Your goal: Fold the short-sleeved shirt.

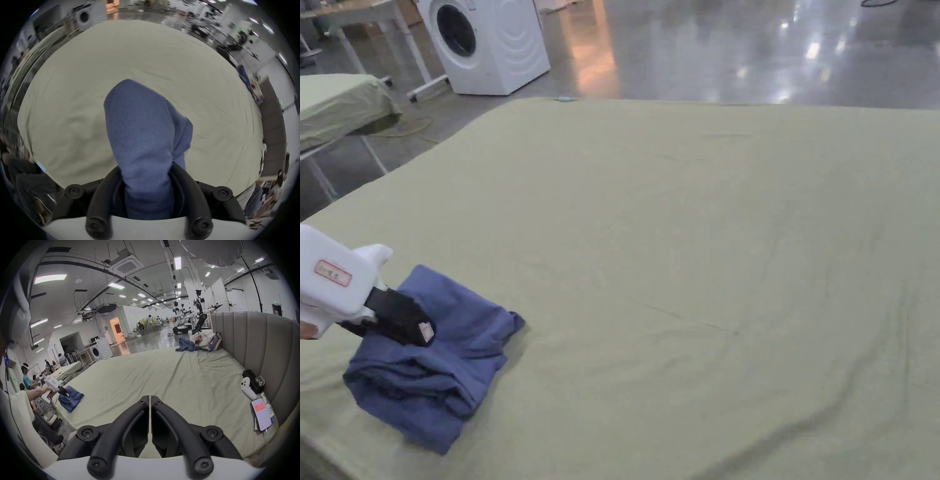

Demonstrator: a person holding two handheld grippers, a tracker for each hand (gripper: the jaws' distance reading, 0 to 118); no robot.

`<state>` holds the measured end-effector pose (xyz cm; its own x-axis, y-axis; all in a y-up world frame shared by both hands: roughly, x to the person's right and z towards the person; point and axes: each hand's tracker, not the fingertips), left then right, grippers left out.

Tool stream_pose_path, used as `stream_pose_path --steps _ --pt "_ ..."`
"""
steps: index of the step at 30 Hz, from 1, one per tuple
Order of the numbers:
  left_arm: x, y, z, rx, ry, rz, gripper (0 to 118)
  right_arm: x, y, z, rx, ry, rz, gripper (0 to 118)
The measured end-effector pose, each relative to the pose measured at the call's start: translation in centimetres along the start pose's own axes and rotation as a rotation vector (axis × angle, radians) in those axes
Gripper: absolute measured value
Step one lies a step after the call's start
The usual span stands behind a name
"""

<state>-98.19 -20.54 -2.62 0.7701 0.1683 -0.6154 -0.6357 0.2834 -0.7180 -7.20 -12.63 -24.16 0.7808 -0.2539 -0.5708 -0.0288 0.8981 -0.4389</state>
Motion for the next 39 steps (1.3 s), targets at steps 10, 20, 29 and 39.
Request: stream_pose_path --steps 10,20,29,39 --pt "-7.3 2.7 3.7 0.143 0.381 0.039 89 -4.1 -0.5 -6.8 -0.167 0.015 0.019 5" --pt "20.4 -14.3 21.9 0.927 0.189 -0.206 57 -1.9 7.4 2.2 0.148 -0.002 0.272 9" --pt "48.2 -25.1 23.3 1.245 -0.19 -0.509 4 1.1 9.5 13.0 0.422 -0.121 0.344 9" --pt "56.4 -32.5 20.5 1.267 -0.223 -0.559 4 4.0 6.8 17.5 0.449 -0.235 0.324 32"
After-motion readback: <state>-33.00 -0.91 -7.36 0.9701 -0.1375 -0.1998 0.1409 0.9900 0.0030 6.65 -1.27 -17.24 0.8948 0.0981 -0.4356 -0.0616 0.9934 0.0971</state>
